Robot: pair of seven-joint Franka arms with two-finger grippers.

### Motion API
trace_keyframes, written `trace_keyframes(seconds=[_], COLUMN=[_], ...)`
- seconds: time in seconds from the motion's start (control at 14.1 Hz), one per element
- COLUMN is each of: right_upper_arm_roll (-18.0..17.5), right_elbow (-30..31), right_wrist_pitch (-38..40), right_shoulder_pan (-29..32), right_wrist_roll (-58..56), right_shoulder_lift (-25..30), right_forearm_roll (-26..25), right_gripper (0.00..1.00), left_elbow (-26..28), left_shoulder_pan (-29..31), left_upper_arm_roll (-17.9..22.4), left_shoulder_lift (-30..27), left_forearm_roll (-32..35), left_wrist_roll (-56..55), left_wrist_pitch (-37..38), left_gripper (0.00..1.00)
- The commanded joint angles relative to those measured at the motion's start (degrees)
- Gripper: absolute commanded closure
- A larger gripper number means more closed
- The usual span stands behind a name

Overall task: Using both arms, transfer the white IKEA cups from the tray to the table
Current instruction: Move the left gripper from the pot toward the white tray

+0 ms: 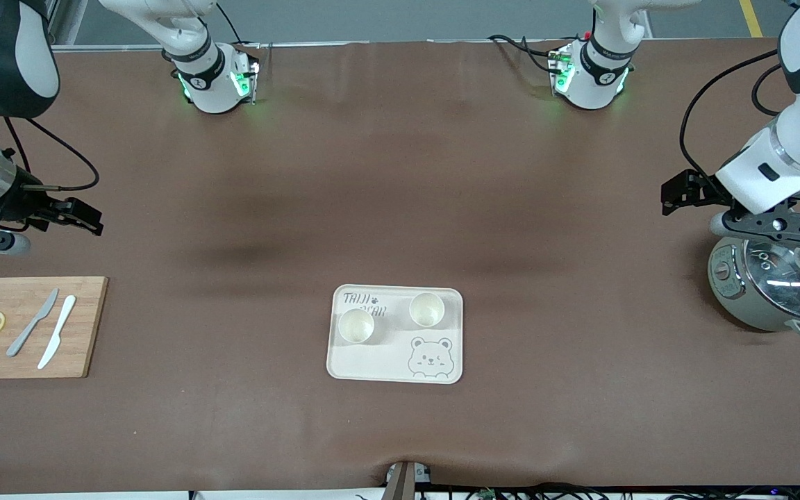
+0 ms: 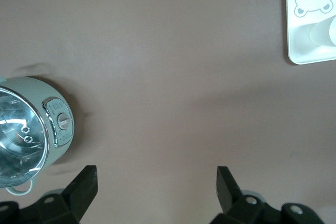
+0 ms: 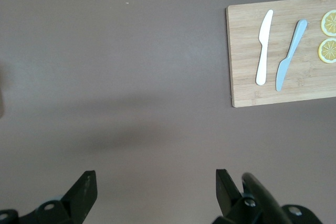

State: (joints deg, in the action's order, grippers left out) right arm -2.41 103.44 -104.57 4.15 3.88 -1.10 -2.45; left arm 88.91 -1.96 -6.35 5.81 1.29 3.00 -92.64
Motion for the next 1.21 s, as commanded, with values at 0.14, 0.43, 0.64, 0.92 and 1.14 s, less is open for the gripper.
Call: trace_keyframes(seconds=[0.14,0.43,0.64,0.92,1.14], right_upper_arm_roll=[-0.23,-0.32,-0.32,-0.32,-0.32], right_elbow=[-0.17,-0.25,-0.26,-0.34,-0.34], right_wrist_pitch=[-0.28,-0.37,-0.63,-0.72,-0.72], right_shoulder_pan=[0.24,0.15,-0.2,-0.2,-0.98], right_wrist_roll=[-0.01,0.16,0.16,0.16,0.16], right_shoulder_lift=[0.05,-0.04,-0.04,0.05,-0.04], right_forearm_roll=[1.22,1.22,1.22,1.22,1.22], right_gripper=[0.0,0.0,0.0,0.0,0.0], left_elbow=[-1.37,-1.46,-1.28,-4.08,-9.71], left_shoulder_pan=[-0.15,-0.68,-0.5,-2.95,-7.08], left_upper_arm_roll=[0.11,-0.16,-0.16,-0.86,-0.6], left_shoulder_lift=[0.51,0.78,1.48,5.68,12.1], left_forearm_roll=[0.38,0.65,0.38,0.99,1.17], left_wrist_roll=[0.25,0.25,-0.36,-3.6,-9.23], left_wrist_pitch=[0.53,0.53,0.36,-0.35,-0.35], left_gripper=[0.0,0.0,0.0,0.0,0.0])
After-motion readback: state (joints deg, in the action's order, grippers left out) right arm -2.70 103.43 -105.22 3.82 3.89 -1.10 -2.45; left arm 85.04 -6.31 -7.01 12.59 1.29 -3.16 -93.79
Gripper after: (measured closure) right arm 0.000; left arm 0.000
